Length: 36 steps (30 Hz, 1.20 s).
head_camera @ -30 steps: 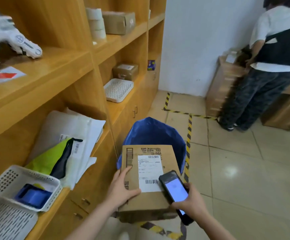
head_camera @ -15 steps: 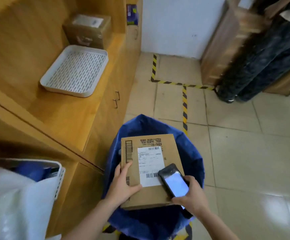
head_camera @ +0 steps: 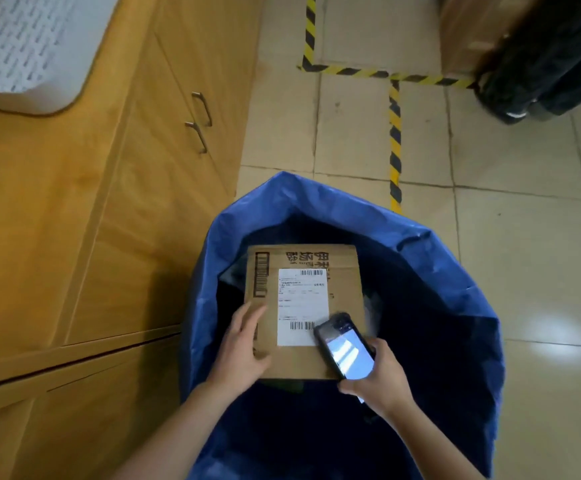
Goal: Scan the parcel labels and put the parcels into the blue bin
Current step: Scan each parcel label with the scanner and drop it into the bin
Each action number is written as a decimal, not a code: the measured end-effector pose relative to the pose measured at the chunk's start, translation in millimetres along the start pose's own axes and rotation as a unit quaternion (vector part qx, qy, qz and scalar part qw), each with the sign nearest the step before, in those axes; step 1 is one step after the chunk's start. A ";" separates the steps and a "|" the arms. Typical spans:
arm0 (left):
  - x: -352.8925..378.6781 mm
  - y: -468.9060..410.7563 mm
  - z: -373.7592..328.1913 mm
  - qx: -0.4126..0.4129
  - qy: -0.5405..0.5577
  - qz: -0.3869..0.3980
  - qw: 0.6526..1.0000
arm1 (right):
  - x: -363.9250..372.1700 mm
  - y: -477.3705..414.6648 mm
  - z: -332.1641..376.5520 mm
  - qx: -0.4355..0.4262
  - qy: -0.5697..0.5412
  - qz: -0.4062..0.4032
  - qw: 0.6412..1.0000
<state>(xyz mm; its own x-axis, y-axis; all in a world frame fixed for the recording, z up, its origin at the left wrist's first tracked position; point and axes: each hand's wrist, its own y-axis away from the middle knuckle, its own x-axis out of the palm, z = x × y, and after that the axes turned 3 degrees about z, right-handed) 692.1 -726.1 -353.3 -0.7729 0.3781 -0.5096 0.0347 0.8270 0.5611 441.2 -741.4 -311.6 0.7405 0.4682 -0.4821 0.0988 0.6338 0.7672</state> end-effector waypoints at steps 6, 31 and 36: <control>8.8 0.3 -7.6 -0.016 -0.043 0.022 0.999 | 13.1 6.2 0.8 0.020 -0.020 0.018 0.999; 112.5 261.2 -356.9 0.205 -0.185 0.051 0.960 | -258.4 356.0 -228.0 -0.065 -0.074 -0.221 0.970; 198.0 284.9 -448.3 0.280 -0.228 0.131 0.923 | -315.1 415.8 -316.8 -0.017 -0.107 -0.297 0.949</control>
<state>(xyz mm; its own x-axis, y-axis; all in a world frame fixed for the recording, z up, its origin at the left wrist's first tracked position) 264.9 -602.1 -1.9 -0.3486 0.6266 -0.6970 0.6040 0.7188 0.3442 38.4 -430.3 25.2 0.6799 -0.1111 -0.7248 0.5221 0.7674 0.3722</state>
